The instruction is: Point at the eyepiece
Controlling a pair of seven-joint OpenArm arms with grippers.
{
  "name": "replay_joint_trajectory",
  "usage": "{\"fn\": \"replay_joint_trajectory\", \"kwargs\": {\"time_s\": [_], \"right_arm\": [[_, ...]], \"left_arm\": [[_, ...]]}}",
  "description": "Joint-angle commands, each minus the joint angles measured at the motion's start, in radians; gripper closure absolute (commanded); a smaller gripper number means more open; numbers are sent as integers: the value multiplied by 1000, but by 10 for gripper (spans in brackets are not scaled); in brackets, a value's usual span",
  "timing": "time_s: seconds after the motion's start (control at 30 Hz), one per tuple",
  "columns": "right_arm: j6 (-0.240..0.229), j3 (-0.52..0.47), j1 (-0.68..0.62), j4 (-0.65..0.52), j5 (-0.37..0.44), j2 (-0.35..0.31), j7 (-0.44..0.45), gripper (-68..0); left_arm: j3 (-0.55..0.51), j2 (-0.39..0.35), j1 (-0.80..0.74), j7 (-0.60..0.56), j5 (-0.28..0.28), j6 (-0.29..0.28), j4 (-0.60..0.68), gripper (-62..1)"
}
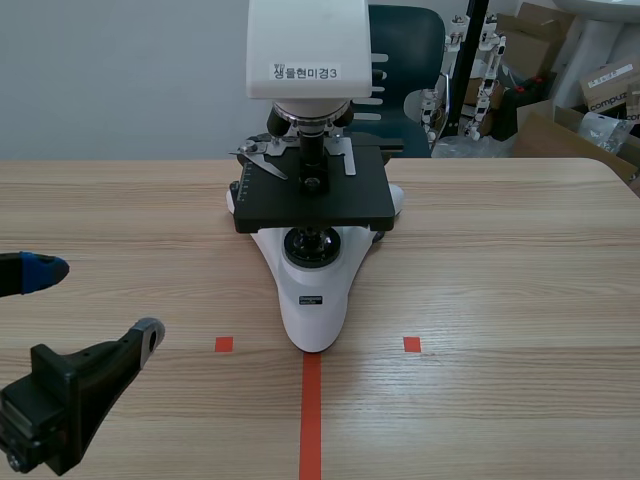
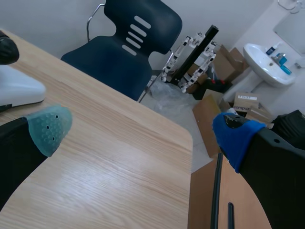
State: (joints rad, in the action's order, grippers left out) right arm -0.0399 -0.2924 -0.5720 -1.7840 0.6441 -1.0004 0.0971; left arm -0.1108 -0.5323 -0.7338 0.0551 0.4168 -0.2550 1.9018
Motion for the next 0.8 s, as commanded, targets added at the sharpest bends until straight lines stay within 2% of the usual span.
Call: {"fn": "replay_joint_trajectory", "kwargs": {"time_s": [0.0, 0.13, 0.2, 0.4, 0.47, 0.67, 0.77], "right_arm": [[-36, -8, 50, 29, 2, -28, 18, -679], [-216, -8, 132, 106, 54, -74, 72, -679], [-289, -8, 175, 138, 97, -93, 85, -679], [-403, -2, 296, 198, 159, -123, 119, -679], [-423, 16, 343, 201, 162, -130, 119, -679], [-425, 130, 498, 201, 162, -130, 119, -679], [-389, 174, 547, 201, 177, -113, 118, -679]], "left_arm": [[-4, 0, 1, -14, 6, 2, 12, -623], [-4, 0, 1, -14, 6, 2, 12, -623], [-4, 0, 1, -14, 6, 2, 12, -623], [-4, 0, 1, -14, 6, 2, 12, -623], [-4, 0, 1, -14, 6, 2, 12, -623], [-4, 0, 1, -14, 6, 2, 12, -623], [-4, 0, 1, -14, 6, 2, 12, -623]]}}
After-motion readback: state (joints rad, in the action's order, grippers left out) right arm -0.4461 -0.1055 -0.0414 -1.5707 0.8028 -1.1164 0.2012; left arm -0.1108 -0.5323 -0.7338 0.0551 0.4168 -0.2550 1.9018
